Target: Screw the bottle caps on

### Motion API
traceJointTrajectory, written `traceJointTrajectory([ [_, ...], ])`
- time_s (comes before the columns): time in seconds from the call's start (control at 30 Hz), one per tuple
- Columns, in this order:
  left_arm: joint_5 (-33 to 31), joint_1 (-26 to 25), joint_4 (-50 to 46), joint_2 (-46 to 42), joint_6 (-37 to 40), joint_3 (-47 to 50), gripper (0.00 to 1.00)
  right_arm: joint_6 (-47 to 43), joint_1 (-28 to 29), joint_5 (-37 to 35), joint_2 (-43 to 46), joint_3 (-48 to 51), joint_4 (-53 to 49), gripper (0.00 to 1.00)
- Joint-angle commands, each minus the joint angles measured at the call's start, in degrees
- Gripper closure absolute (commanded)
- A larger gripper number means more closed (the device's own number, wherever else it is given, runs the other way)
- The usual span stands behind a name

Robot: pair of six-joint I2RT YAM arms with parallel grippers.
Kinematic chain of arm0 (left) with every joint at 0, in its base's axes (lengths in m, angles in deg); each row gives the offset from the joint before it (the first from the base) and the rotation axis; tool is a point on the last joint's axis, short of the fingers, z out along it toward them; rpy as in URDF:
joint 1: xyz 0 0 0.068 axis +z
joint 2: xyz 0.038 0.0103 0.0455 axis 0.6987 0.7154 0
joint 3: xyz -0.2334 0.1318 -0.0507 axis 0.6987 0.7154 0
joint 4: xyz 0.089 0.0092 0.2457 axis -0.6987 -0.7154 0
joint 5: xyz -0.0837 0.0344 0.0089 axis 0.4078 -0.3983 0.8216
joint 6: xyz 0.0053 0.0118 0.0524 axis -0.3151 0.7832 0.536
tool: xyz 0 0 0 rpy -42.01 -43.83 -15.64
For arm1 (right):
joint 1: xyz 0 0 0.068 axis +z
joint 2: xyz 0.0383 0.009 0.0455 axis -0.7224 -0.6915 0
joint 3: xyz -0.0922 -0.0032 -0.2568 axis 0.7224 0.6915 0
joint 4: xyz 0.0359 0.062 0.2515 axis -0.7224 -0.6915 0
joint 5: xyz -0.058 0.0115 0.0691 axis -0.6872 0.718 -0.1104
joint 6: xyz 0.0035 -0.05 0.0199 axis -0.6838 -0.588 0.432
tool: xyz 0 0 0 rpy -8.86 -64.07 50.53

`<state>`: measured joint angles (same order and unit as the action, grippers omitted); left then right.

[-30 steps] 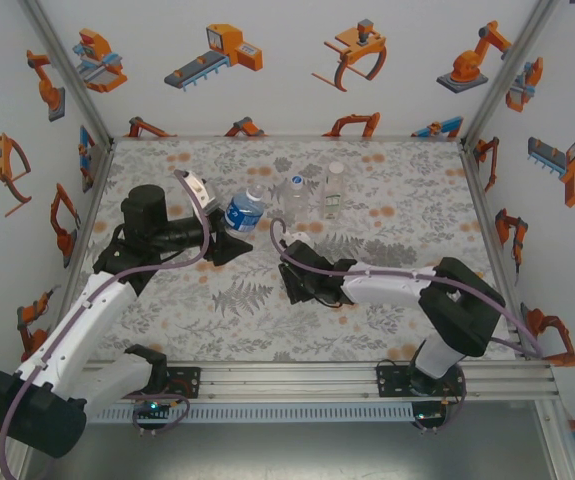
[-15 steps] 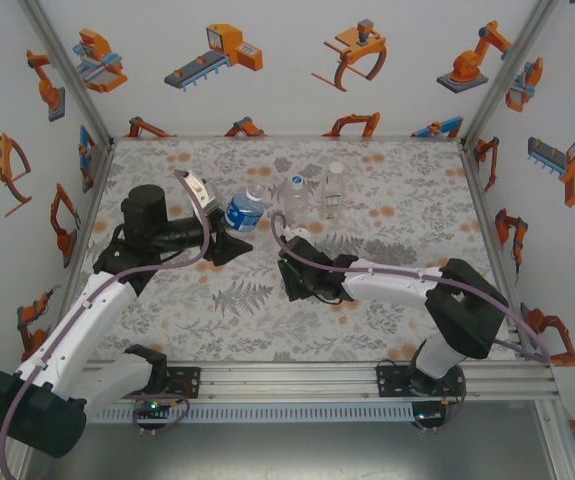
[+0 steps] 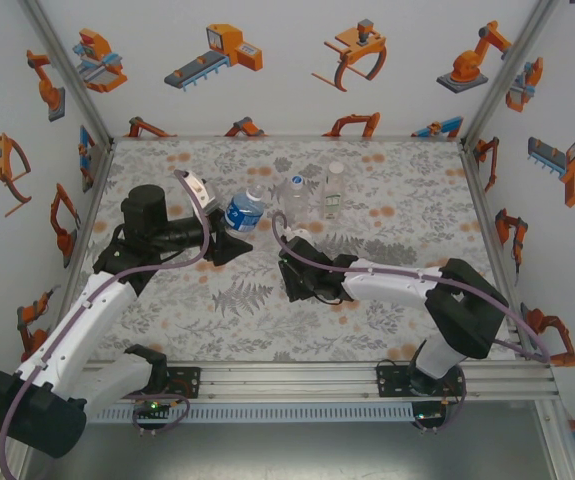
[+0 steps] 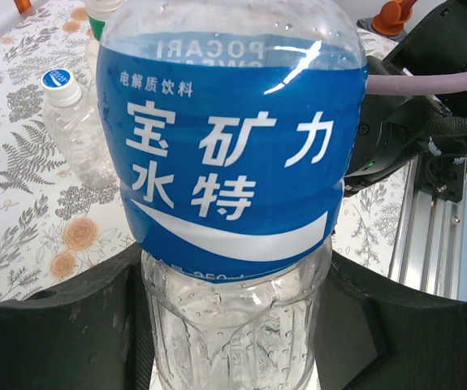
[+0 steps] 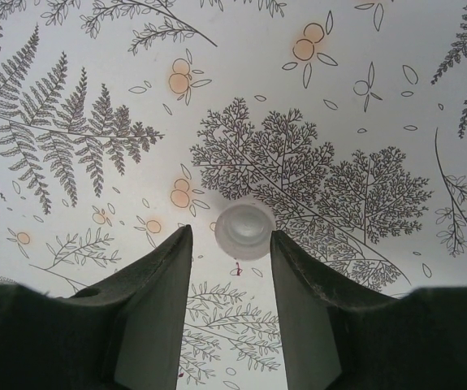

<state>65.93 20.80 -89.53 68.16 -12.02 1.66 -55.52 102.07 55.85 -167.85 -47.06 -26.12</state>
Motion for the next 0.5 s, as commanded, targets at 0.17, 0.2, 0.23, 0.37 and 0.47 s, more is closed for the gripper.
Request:
traceJointTrajectory([
  [0.17, 0.37, 0.41, 0.30, -0.87, 0.53, -0.78, 0.92, 1.21, 0.24, 0.06, -1.24, -1.19, -0.80, 0.57],
  [0.2, 0.32, 0.41, 0.32, -0.91, 0.61, -0.78, 0.92, 1.15, 0.21, 0.20, -1.37, -1.15, -0.73, 0.57],
  [0.23, 0.37, 0.44, 0.44, -0.99, 0.57, -0.71, 0.92, 1.21, 0.20, 0.20, -1.47, -1.17, -0.65, 0.57],
  [0.37, 0.40, 0.41, 0.54, -1.08, 0.57, -0.61, 0.92, 1.24, 0.24, 0.42, -2.02, -1.22, -0.70, 0.57],
  [0.47, 0.37, 0.42, 0.48, -1.07, 0.52, -0.63, 0.92, 1.24, 0.19, 0.60, -2.60, -1.31, -0.58, 0.57],
])
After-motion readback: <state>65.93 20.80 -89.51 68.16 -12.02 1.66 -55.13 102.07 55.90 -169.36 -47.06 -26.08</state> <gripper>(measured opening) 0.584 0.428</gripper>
